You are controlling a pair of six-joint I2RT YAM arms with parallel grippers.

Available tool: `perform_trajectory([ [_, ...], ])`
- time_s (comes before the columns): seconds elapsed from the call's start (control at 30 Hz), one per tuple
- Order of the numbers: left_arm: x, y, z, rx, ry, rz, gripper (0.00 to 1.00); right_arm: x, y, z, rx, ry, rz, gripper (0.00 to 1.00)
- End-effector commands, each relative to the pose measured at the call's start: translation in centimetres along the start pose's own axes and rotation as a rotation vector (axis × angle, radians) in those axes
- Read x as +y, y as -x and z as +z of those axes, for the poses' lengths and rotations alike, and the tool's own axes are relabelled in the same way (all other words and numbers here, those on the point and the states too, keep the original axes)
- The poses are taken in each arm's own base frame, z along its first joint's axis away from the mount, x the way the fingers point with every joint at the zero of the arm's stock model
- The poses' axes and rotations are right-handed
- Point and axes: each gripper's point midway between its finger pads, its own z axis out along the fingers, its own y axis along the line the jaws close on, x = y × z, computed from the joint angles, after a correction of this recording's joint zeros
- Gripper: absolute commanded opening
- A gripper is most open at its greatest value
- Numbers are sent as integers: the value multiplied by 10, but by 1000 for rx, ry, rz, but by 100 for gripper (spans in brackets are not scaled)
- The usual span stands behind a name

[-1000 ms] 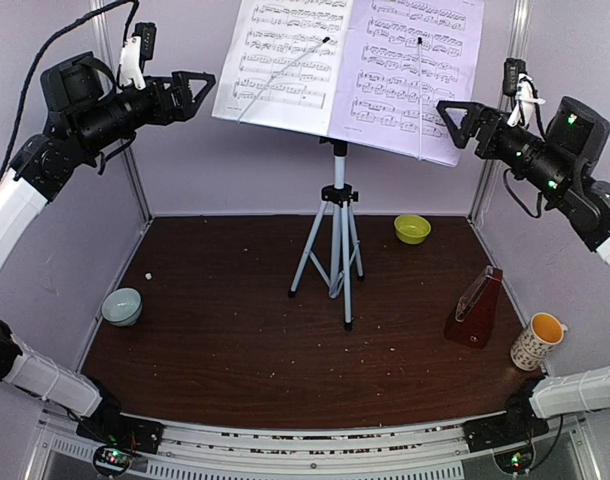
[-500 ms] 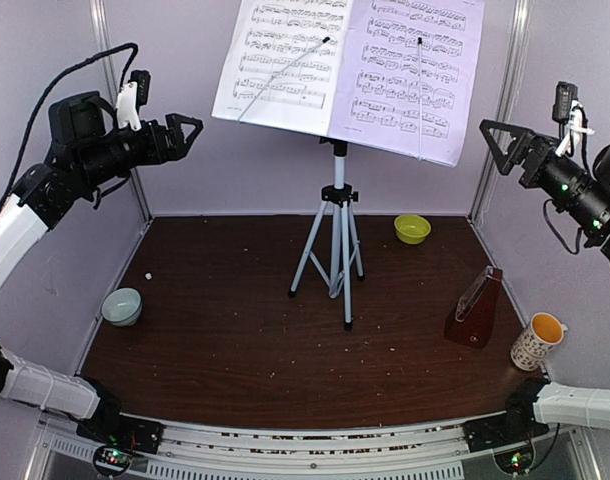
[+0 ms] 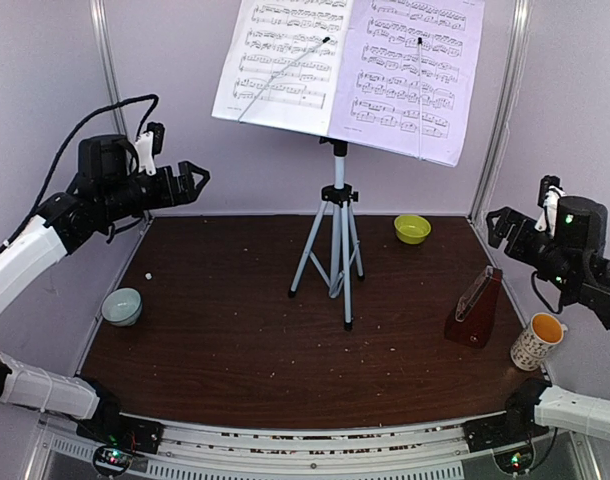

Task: Set up the instrument practice props

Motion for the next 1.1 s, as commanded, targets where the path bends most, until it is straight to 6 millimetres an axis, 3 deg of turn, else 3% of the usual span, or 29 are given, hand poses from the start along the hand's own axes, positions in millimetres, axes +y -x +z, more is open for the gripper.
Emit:
perform_trajectory([
  [0.0, -4, 9, 1, -50, -30, -22, 98, -58, -27, 11, 41, -358, -10, 100],
  [0.13, -1, 5, 1, -46, -19, -27, 98, -74, -52, 24, 114, -519, -33, 100],
  [0.4, 2, -1, 6, -53, -15, -61, 98, -80, -80, 39, 114, -535, -20, 99],
  [0.63, 12, -38, 15, -33, -24, -192, 98, -81, -98, 54, 137, -554, -62, 94],
  [0.83, 18, -60, 11, -3, -7, -192, 98, -77, -104, 64, 140, -542, -64, 78],
  [1.07, 8, -81, 18, 57, -35, -166, 98, -70, -112, 69, 166, -519, -64, 62],
])
